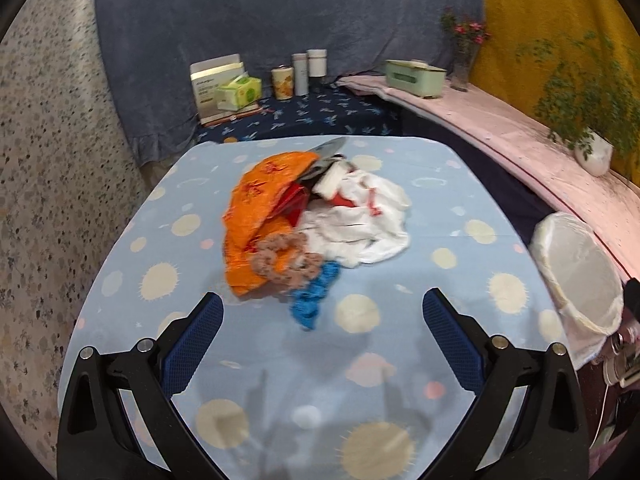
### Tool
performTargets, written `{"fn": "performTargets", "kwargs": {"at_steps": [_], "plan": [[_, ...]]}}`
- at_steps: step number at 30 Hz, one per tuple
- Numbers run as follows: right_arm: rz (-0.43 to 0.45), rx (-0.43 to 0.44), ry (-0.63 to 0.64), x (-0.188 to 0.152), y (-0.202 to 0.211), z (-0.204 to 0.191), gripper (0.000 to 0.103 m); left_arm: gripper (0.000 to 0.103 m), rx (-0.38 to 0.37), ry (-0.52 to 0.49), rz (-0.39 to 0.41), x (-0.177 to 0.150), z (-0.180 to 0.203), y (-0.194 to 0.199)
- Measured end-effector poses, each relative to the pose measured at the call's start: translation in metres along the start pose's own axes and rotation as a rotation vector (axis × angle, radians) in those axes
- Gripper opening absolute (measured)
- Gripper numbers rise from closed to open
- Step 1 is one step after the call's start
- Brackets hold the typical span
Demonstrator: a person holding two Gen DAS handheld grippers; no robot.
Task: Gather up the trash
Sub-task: 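Move the left tool toward the brown beaded hair tie on the pile, then grasp the brown beaded hair tie with the left tool while the right tool grasps the white cloth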
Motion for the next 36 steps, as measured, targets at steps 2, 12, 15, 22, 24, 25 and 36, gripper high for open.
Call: {"fn": "performTargets", "kwargs": {"at_steps": [2, 12, 15, 22, 24, 25, 36], "plan": [[0.001, 0.016, 0.003, 0.003, -0.008, -0.009, 0.096, 0.095, 0.006, 0.020, -0.023, 0.002, -0.013, -0.016], [-0.048, 0.118, -0.004, 0.012, -0.069, -0.057, 0.096, 0.090, -0.041, 0.078, -0.114, 0.017, -0.035, -0.089], [-0.070, 0.144, -0.007, 0.013, -0.093, -0.070, 0.096, 0.084, -0.071, 0.094, -0.151, 0.018, -0.035, -0.109], [-0.113, 0.197, 0.006, 0.016, -0.145, -0.102, 0.090, 0.062, -0.124, 0.092, -0.207, 0.018, -0.029, -0.138], [-0.132, 0.213, 0.009, 0.017, -0.161, -0.110, 0.086, 0.058, -0.139, 0.092, -0.209, 0.019, -0.027, -0.141], [-0.143, 0.216, 0.009, 0.016, -0.168, -0.113, 0.085, 0.051, -0.148, 0.088, -0.212, 0.019, -0.026, -0.142], [-0.259, 0.301, -0.009, 0.003, -0.228, -0.139, 0.038, 0.015, -0.189, 0.077, -0.215, 0.019, -0.020, -0.149]]}}
Point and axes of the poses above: each gripper's, at about its wrist camera, not at the fingertips, and y roughly against the way its jaws point, z to its right, x to its top, the point moved 4 cm from there along -y, roughly the way its jaws point, and after that the axes turned 12 degrees about x, right-handed, at the moved point
